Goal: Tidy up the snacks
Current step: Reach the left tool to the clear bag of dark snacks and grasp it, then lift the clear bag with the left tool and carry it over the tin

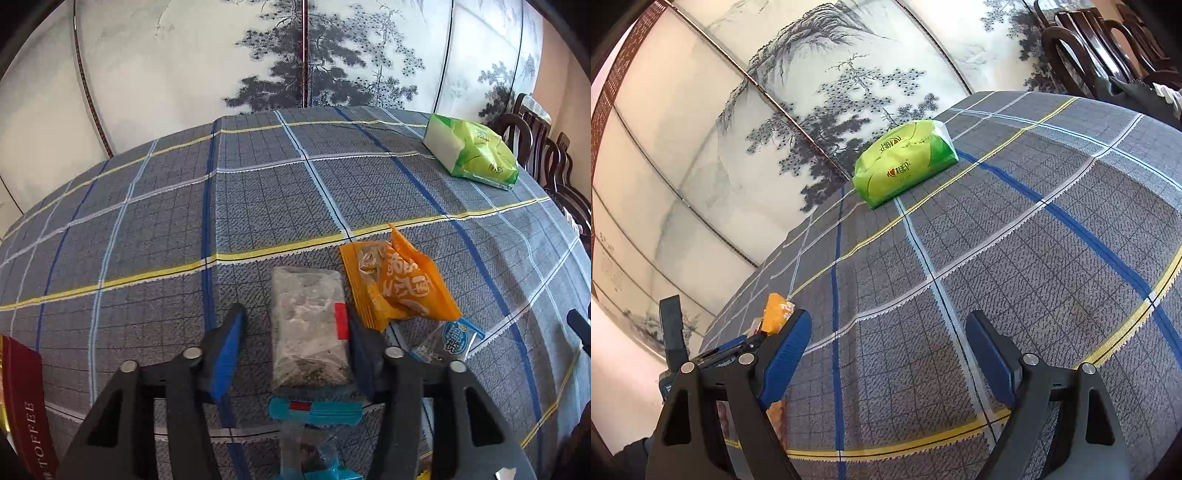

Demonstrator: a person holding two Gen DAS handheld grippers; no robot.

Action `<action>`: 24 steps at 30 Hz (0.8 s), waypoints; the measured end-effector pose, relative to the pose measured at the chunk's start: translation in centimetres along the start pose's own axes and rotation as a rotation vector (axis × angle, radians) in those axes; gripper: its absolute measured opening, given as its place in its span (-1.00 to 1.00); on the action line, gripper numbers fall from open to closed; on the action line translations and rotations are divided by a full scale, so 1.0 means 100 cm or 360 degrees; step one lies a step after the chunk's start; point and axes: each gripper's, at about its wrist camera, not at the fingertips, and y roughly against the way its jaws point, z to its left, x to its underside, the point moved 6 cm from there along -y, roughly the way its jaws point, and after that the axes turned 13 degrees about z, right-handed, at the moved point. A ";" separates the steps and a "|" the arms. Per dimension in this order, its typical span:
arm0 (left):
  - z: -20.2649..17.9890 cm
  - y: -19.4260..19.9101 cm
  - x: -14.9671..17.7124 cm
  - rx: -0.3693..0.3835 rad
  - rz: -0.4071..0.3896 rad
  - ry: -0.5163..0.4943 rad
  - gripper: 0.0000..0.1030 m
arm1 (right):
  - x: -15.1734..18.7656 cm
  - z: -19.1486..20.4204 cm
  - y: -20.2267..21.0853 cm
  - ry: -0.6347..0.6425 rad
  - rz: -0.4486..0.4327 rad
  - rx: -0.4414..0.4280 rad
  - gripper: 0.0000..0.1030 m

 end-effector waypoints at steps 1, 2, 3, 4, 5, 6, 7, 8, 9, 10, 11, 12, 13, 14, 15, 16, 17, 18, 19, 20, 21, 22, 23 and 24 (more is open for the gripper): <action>-0.001 0.001 -0.001 -0.0009 -0.0005 0.0003 -0.39 | 0.000 0.000 -0.001 0.0001 0.0002 0.0000 0.67; -0.002 0.001 -0.002 -0.0022 0.0000 -0.0003 -0.39 | 0.000 0.000 -0.001 0.0001 0.0004 -0.0001 0.67; -0.004 0.003 -0.001 -0.0023 0.0002 -0.0009 -0.39 | 0.000 0.000 -0.001 0.0001 0.0005 -0.0002 0.67; -0.005 0.007 -0.001 0.0005 -0.0014 -0.0014 -0.39 | 0.000 0.000 -0.001 0.0000 0.0005 -0.0001 0.67; -0.005 0.012 0.000 0.0021 -0.0041 -0.0013 -0.39 | 0.000 0.000 -0.001 0.0000 0.0006 0.0001 0.67; -0.006 0.019 0.001 0.0021 -0.0075 -0.0018 -0.39 | 0.000 -0.001 -0.002 0.0000 0.0010 0.0003 0.67; -0.006 0.026 0.001 0.0007 -0.0111 -0.0031 -0.39 | 0.000 -0.001 -0.002 -0.0002 0.0010 0.0007 0.67; -0.006 0.035 0.002 -0.0006 -0.0149 -0.0045 -0.39 | 0.000 -0.001 -0.002 -0.0004 0.0011 0.0011 0.67; -0.006 0.045 0.002 -0.0015 -0.0188 -0.0054 -0.39 | 0.000 -0.001 -0.003 -0.0005 0.0014 0.0013 0.67; -0.005 0.054 0.003 -0.0028 -0.0223 -0.0055 -0.39 | -0.001 -0.001 -0.003 -0.0007 0.0016 0.0017 0.67; -0.003 0.064 0.003 -0.0036 -0.0258 -0.0051 -0.39 | 0.000 -0.001 -0.003 -0.0007 0.0017 0.0020 0.67; 0.000 0.073 0.004 -0.0048 -0.0289 -0.0046 -0.39 | 0.000 -0.002 -0.003 -0.0009 0.0017 0.0023 0.67; 0.003 0.082 0.004 -0.0059 -0.0316 -0.0043 -0.39 | 0.000 -0.002 -0.004 -0.0012 0.0019 0.0027 0.67; 0.007 0.092 0.005 -0.0068 -0.0341 -0.0033 -0.39 | 0.000 -0.003 -0.004 -0.0017 0.0019 0.0033 0.67; 0.012 0.100 0.006 -0.0082 -0.0362 -0.0022 -0.39 | 0.000 -0.003 -0.003 -0.0020 0.0015 0.0038 0.67; 0.018 0.108 0.006 -0.0100 -0.0382 -0.0009 -0.39 | 0.000 -0.004 -0.003 -0.0025 0.0011 0.0040 0.67; 0.024 0.117 0.006 -0.0108 -0.0405 0.0008 -0.39 | 0.000 -0.004 -0.002 -0.0030 0.0008 0.0042 0.67; 0.031 0.125 0.007 -0.0114 -0.0423 0.0020 -0.39 | 0.000 -0.005 -0.002 -0.0032 0.0006 0.0044 0.67; 0.039 0.134 0.009 -0.0128 -0.0440 0.0030 -0.39 | 0.000 -0.005 -0.002 -0.0030 0.0007 0.0047 0.67; 0.048 0.142 0.011 -0.0139 -0.0460 0.0042 -0.39 | 0.000 -0.005 -0.002 -0.0029 0.0009 0.0049 0.67; 0.058 0.151 0.013 -0.0149 -0.0482 0.0060 -0.39 | 0.000 -0.005 -0.002 -0.0028 0.0010 0.0050 0.67; 0.070 0.159 0.016 -0.0151 -0.0498 0.0088 -0.39 | 0.000 -0.005 -0.002 -0.0028 0.0009 0.0049 0.67; 0.082 0.167 0.018 -0.0138 -0.0502 0.0120 -0.39 | 0.000 -0.005 -0.002 -0.0028 0.0010 0.0050 0.67; 0.096 0.174 0.021 -0.0126 -0.0506 0.0157 -0.39 | 0.000 -0.005 -0.002 -0.0027 0.0010 0.0051 0.67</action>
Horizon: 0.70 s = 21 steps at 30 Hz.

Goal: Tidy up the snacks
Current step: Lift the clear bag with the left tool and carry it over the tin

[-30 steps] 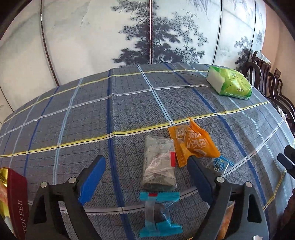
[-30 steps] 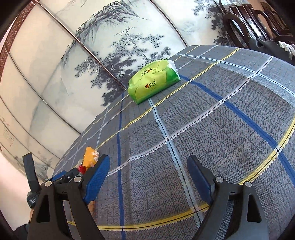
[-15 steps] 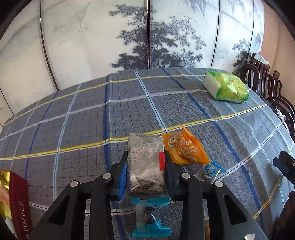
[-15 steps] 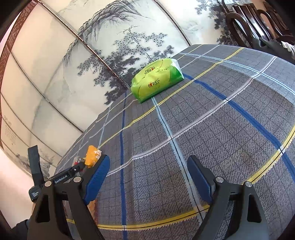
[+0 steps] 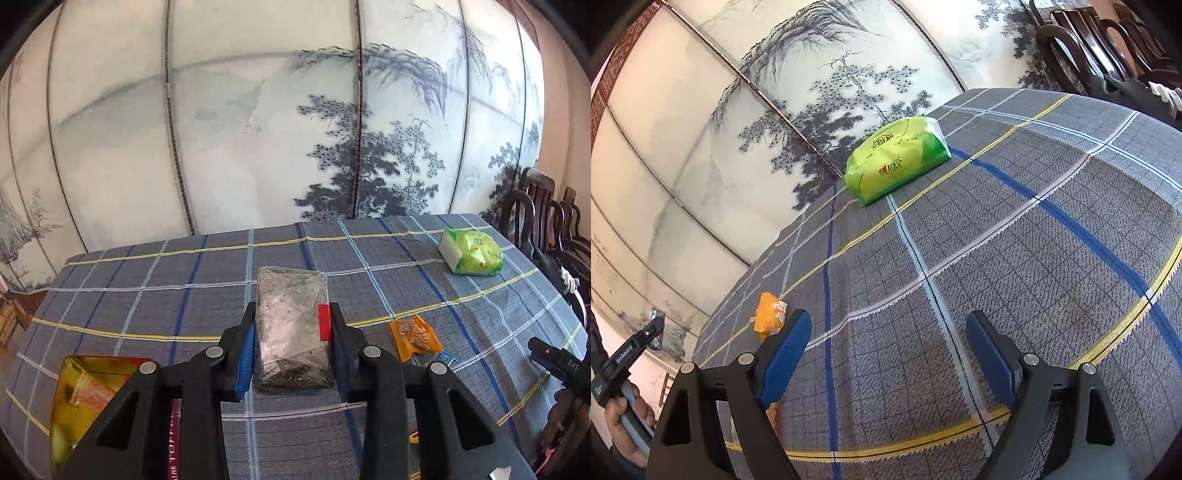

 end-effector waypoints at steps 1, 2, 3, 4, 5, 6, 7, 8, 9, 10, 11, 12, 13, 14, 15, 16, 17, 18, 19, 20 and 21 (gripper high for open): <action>0.015 0.007 0.000 -0.0017 -0.0008 0.0035 -0.39 | 0.000 0.000 0.000 0.0001 0.0000 0.0002 0.67; 0.029 0.013 0.001 -0.0039 -0.0022 0.0062 -0.39 | 0.000 0.000 0.000 0.0000 0.0000 0.0001 0.67; 0.043 0.020 0.002 -0.0060 -0.0037 0.0084 -0.39 | 0.000 0.000 0.000 0.0000 0.0000 0.0002 0.67; 0.058 0.026 0.004 -0.0086 -0.0048 0.0107 -0.39 | 0.000 0.000 0.000 0.0001 0.0000 0.0004 0.67; 0.071 0.031 0.007 -0.0106 -0.0054 0.0128 -0.39 | 0.000 0.000 0.000 0.0003 0.0001 0.0008 0.67; 0.084 0.036 0.011 -0.0117 -0.0054 0.0149 -0.39 | 0.000 0.000 0.000 0.0004 0.0002 0.0011 0.67; 0.096 0.039 0.016 -0.0116 -0.0048 0.0167 -0.39 | 0.000 0.000 0.000 0.0004 0.0003 0.0011 0.67; 0.106 0.041 0.022 -0.0115 -0.0045 0.0173 -0.39 | 0.000 0.000 0.000 0.0004 0.0002 0.0010 0.67; 0.114 0.042 0.030 -0.0152 -0.0035 0.0156 -0.39 | 0.000 0.000 0.000 0.0004 0.0003 0.0010 0.67; 0.122 0.042 0.038 -0.0211 -0.0022 0.0129 -0.39 | 0.000 0.000 0.000 0.0004 0.0003 0.0011 0.67; 0.128 0.041 0.047 -0.0242 -0.0011 0.0119 -0.39 | 0.000 0.000 0.000 0.0005 0.0003 0.0011 0.67; 0.136 0.041 0.054 -0.0255 0.0002 0.0126 -0.39 | 0.000 0.000 0.000 0.0003 0.0002 0.0009 0.67; 0.144 0.041 0.063 -0.0267 0.0022 0.0143 -0.39 | 0.000 0.000 0.000 0.0003 0.0002 0.0009 0.67; 0.151 0.041 0.071 -0.0279 0.0031 0.0158 -0.39 | 0.000 0.000 0.000 0.0002 0.0002 0.0006 0.67; 0.157 0.040 0.078 -0.0292 0.0048 0.0157 -0.39 | 0.000 0.000 0.000 0.0002 0.0002 0.0005 0.68; 0.162 0.039 0.085 -0.0308 0.0070 0.0153 -0.39 | 0.000 0.001 0.000 0.0002 0.0002 0.0002 0.68; 0.168 0.038 0.092 -0.0320 0.0090 0.0157 -0.39 | 0.000 0.001 -0.001 0.0003 0.0003 0.0002 0.69; 0.174 0.038 0.098 -0.0323 0.0105 0.0176 -0.39 | 0.000 0.001 -0.001 0.0005 0.0004 0.0002 0.69; 0.180 0.038 0.104 -0.0328 0.0118 0.0192 -0.39 | -0.001 0.001 -0.001 0.0005 0.0004 0.0000 0.69; 0.185 0.038 0.109 -0.0336 0.0132 0.0202 -0.39 | 0.000 0.001 -0.001 0.0006 0.0004 -0.0001 0.70; 0.189 0.037 0.114 -0.0338 0.0148 0.0208 -0.39 | 0.000 0.001 -0.001 0.0006 0.0004 -0.0003 0.70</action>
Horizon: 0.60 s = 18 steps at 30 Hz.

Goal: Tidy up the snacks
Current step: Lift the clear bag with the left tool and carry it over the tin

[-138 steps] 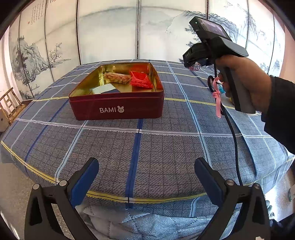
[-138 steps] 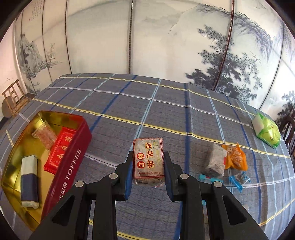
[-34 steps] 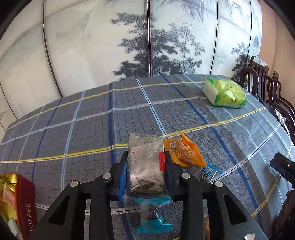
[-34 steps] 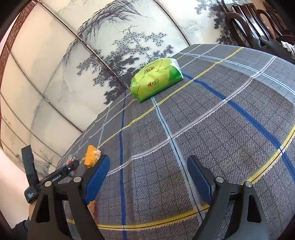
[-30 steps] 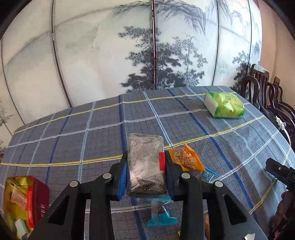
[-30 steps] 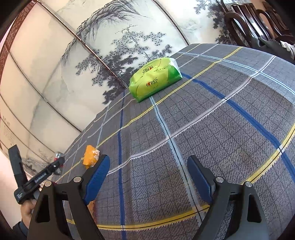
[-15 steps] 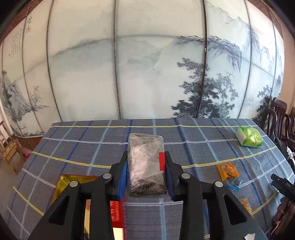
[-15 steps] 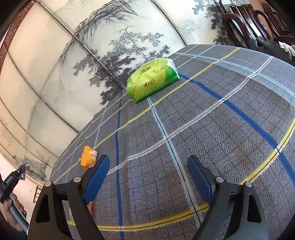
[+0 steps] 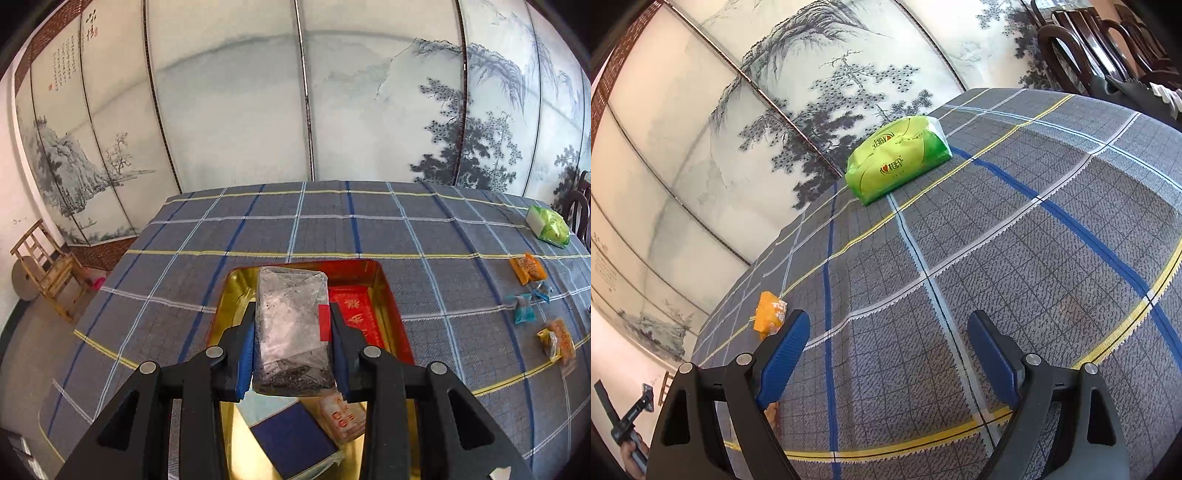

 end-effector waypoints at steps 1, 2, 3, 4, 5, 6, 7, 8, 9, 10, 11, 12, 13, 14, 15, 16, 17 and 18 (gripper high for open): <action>0.004 -0.003 0.005 -0.0002 0.0021 -0.0003 -0.39 | 0.000 0.000 0.000 0.0000 0.0000 0.0002 0.70; 0.006 -0.006 0.008 -0.0013 0.0039 -0.0008 -0.39 | 0.000 0.000 0.000 0.0001 0.0001 0.0000 0.71; 0.009 -0.009 0.013 -0.0024 0.0055 -0.0010 -0.39 | 0.000 0.000 0.000 0.0002 0.0001 0.0002 0.71; 0.010 -0.012 0.016 -0.0031 0.0069 -0.0014 -0.39 | 0.000 0.000 0.000 0.0002 0.0001 0.0002 0.71; 0.012 -0.014 0.020 -0.0039 0.0081 -0.0018 -0.39 | 0.000 0.000 0.000 0.0002 0.0001 0.0003 0.71; 0.014 -0.016 0.023 -0.0039 0.0091 -0.0013 -0.39 | 0.000 0.000 0.000 0.0000 0.0000 0.0000 0.71; 0.015 -0.019 0.026 -0.0031 0.0105 -0.0005 -0.39 | 0.000 0.000 0.000 0.0000 0.0000 0.0000 0.71; 0.016 -0.021 0.029 -0.0025 0.0120 0.0001 -0.39 | 0.000 0.001 0.000 0.0001 0.0001 0.0001 0.71; 0.018 -0.023 0.032 -0.0024 0.0130 0.0011 -0.39 | 0.000 0.000 0.000 0.0001 0.0001 0.0002 0.71; 0.019 -0.025 0.036 -0.0025 0.0143 0.0022 -0.39 | 0.000 0.000 0.000 0.0001 0.0001 0.0001 0.71; 0.021 -0.027 0.040 -0.0022 0.0157 0.0031 -0.39 | 0.000 0.000 0.000 0.0000 0.0000 -0.0001 0.71; 0.022 -0.029 0.043 -0.0018 0.0168 0.0039 -0.39 | 0.000 0.000 0.000 0.0000 0.0000 -0.0001 0.71; 0.024 -0.030 0.045 -0.0020 0.0174 0.0046 -0.39 | 0.000 0.000 0.000 0.0000 0.0000 0.0000 0.71; 0.025 -0.032 0.048 -0.0018 0.0182 0.0053 -0.39 | 0.000 0.000 0.000 0.0001 0.0001 0.0001 0.71; 0.027 -0.032 0.049 -0.0019 0.0189 0.0056 -0.39 | 0.000 0.000 0.000 0.0001 0.0001 0.0002 0.71; 0.028 -0.033 0.050 -0.0026 0.0192 0.0058 -0.39 | 0.000 0.000 0.000 0.0001 0.0001 0.0001 0.71; 0.030 -0.033 0.051 -0.0028 0.0194 0.0060 -0.39 | 0.000 0.000 0.000 0.0001 0.0001 0.0000 0.71; 0.032 -0.032 0.051 -0.0031 0.0196 0.0063 -0.39 | 0.000 0.000 0.000 0.0000 0.0000 0.0000 0.71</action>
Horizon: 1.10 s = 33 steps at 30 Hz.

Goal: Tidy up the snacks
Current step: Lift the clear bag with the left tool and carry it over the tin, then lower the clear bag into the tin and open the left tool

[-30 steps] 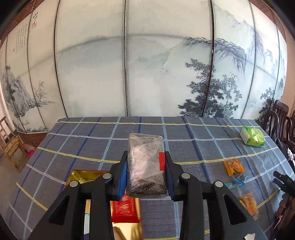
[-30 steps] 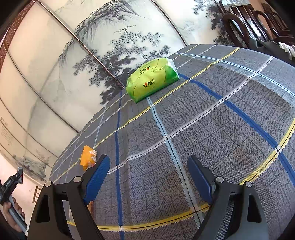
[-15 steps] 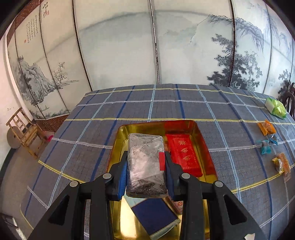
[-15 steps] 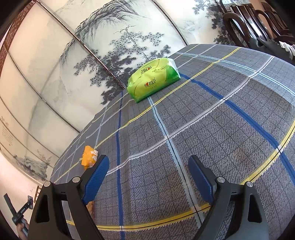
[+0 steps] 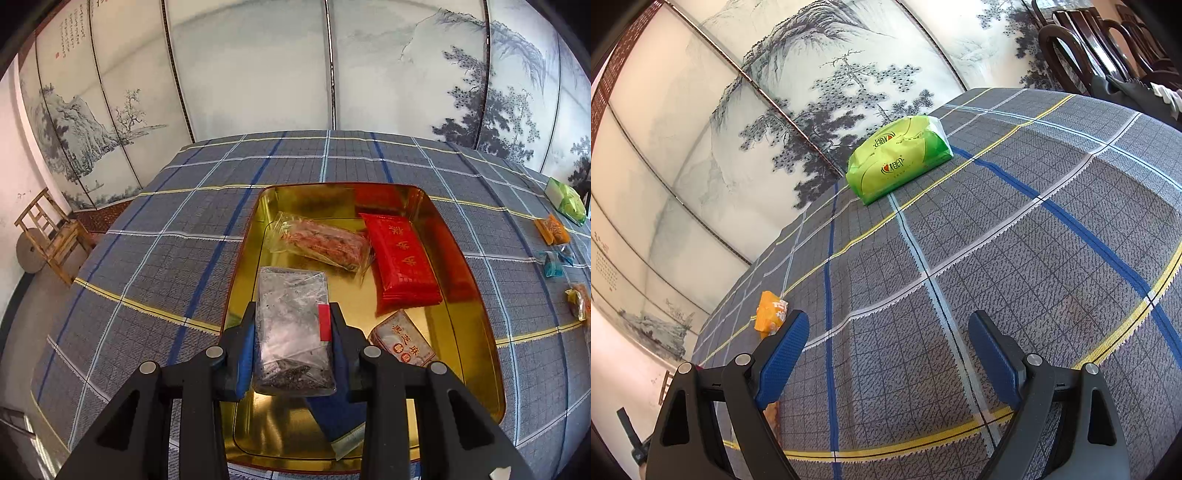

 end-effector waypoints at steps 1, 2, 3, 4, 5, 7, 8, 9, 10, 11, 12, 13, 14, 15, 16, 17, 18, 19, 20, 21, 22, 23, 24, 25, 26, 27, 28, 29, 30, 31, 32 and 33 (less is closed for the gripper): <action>0.001 0.001 0.000 -0.0002 -0.0001 0.0006 -0.39 | 0.000 0.000 0.000 0.0000 0.0000 0.0001 0.71; 0.002 0.001 -0.001 0.0000 0.0000 0.0010 -0.39 | 0.000 0.000 0.000 0.0000 0.0000 0.0000 0.72; 0.002 0.001 -0.001 0.0000 -0.0001 0.0009 -0.39 | 0.000 0.000 0.000 0.0000 0.0000 0.0000 0.72; 0.003 0.001 -0.002 -0.0001 -0.0001 0.0008 -0.39 | 0.000 0.000 0.000 0.0000 0.0000 0.0000 0.72; 0.002 0.001 -0.006 0.0000 0.0001 0.0005 -0.39 | 0.000 0.000 0.000 0.0000 0.0000 0.0000 0.72; -0.001 0.000 -0.016 0.0008 0.0004 -0.0006 -0.39 | 0.000 0.000 0.000 0.0002 0.0001 0.0000 0.72; -0.004 0.001 -0.023 0.0015 0.0001 -0.0011 -0.39 | 0.000 0.000 0.000 0.0004 0.0002 0.0000 0.73; -0.006 0.000 -0.030 0.0025 -0.0002 -0.0009 -0.39 | 0.000 0.000 0.000 0.0004 0.0002 0.0000 0.73; -0.008 -0.002 -0.036 0.0032 0.0006 -0.0005 -0.39 | 0.000 0.000 0.000 0.0003 0.0001 0.0000 0.73; -0.010 -0.004 -0.044 0.0032 0.0014 0.0003 -0.39 | 0.000 0.000 0.000 0.0002 0.0000 -0.0001 0.73; -0.011 -0.007 -0.050 0.0027 0.0016 0.0009 -0.39 | 0.000 0.000 0.000 0.0002 0.0000 0.0000 0.73; -0.013 -0.010 -0.056 0.0018 0.0024 0.0007 -0.39 | 0.000 0.000 0.000 0.0002 0.0001 0.0000 0.73; -0.015 -0.013 -0.062 0.0012 0.0039 0.0010 -0.39 | 0.000 0.000 0.000 0.0002 0.0000 -0.0001 0.73; -0.016 -0.016 -0.066 0.0008 0.0048 0.0019 -0.39 | 0.000 0.000 0.000 0.0001 0.0000 -0.0002 0.73; -0.018 -0.018 -0.070 -0.0004 0.0055 0.0023 -0.39 | 0.000 0.000 0.000 0.0001 0.0000 -0.0001 0.73; -0.019 -0.021 -0.073 -0.0018 0.0063 0.0017 -0.39 | 0.000 0.001 0.000 0.0001 0.0000 -0.0001 0.73; -0.021 -0.023 -0.075 -0.0036 0.0068 0.0014 -0.39 | 0.000 0.000 0.000 0.0003 0.0001 0.0001 0.73; -0.022 -0.026 -0.076 -0.0053 0.0073 0.0010 -0.39 | 0.000 0.000 0.000 0.0002 0.0001 0.0000 0.73; -0.023 -0.029 -0.077 -0.0066 0.0082 0.0006 -0.39 | 0.000 0.000 0.000 0.0002 0.0000 -0.0001 0.74; -0.024 -0.032 -0.078 -0.0080 0.0090 0.0004 -0.39 | 0.000 0.000 0.000 0.0002 0.0000 -0.0002 0.74; -0.025 -0.034 -0.078 -0.0097 0.0094 0.0003 -0.39 | 0.000 0.000 0.000 0.0003 0.0001 -0.0001 0.74; -0.025 -0.037 -0.078 -0.0104 0.0099 0.0001 -0.39 | 0.000 0.000 0.000 0.0004 0.0001 -0.0001 0.74; -0.026 -0.039 -0.077 -0.0109 0.0109 0.0002 -0.39 | 0.000 0.000 0.000 0.0002 0.0000 -0.0002 0.74; -0.025 -0.042 -0.077 -0.0115 0.0118 0.0006 -0.39 | 0.001 0.000 0.000 0.0002 0.0000 -0.0002 0.74; -0.025 -0.045 -0.076 -0.0120 0.0126 0.0009 -0.39 | 0.001 0.000 0.000 0.0002 0.0000 -0.0002 0.75; -0.024 -0.047 -0.075 -0.0122 0.0137 0.0011 -0.39 | 0.001 0.000 0.000 0.0002 0.0000 -0.0001 0.75; -0.023 -0.050 -0.075 -0.0126 0.0147 0.0013 -0.39 | 0.001 0.000 0.000 0.0002 0.0000 -0.0001 0.75; -0.022 -0.051 -0.074 -0.0131 0.0153 0.0014 -0.39 | 0.001 0.000 0.000 0.0002 0.0000 -0.0001 0.75; -0.022 -0.053 -0.074 -0.0135 0.0161 0.0013 -0.39 | 0.001 0.000 0.000 0.0002 0.0000 -0.0001 0.75; -0.021 -0.054 -0.074 -0.0138 0.0168 0.0014 -0.39 | 0.001 0.000 0.000 0.0002 0.0000 -0.0001 0.75; -0.020 -0.055 -0.074 -0.0141 0.0176 0.0015 -0.39 | 0.001 0.000 0.000 0.0002 0.0000 0.0000 0.75; -0.019 -0.057 -0.074 -0.0140 0.0183 0.0014 -0.39 | 0.001 -0.001 0.000 0.0002 0.0000 0.0000 0.75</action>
